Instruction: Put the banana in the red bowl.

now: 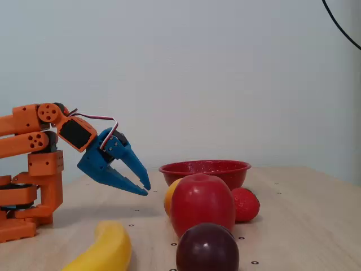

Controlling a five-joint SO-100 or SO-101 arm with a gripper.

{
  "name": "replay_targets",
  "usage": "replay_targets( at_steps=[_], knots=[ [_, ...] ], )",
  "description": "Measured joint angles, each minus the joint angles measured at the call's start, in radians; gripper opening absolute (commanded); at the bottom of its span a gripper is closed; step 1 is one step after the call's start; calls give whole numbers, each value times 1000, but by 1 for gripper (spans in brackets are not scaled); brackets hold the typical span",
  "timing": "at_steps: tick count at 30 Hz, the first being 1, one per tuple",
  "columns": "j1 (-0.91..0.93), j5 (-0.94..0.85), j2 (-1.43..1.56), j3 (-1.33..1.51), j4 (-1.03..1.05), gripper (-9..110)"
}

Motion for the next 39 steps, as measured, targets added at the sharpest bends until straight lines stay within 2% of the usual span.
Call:
replay_targets(
  at_steps=[13,23,27,34,39],
  knots=[
    [17,14,-5,0,0,0],
    [2,72,-238,-80,-8,0],
    [0,114,-339,-216,17,0],
    [-52,184,-508,-497,218,0],
    [-155,264,-627,-604,279,0]
  ],
)
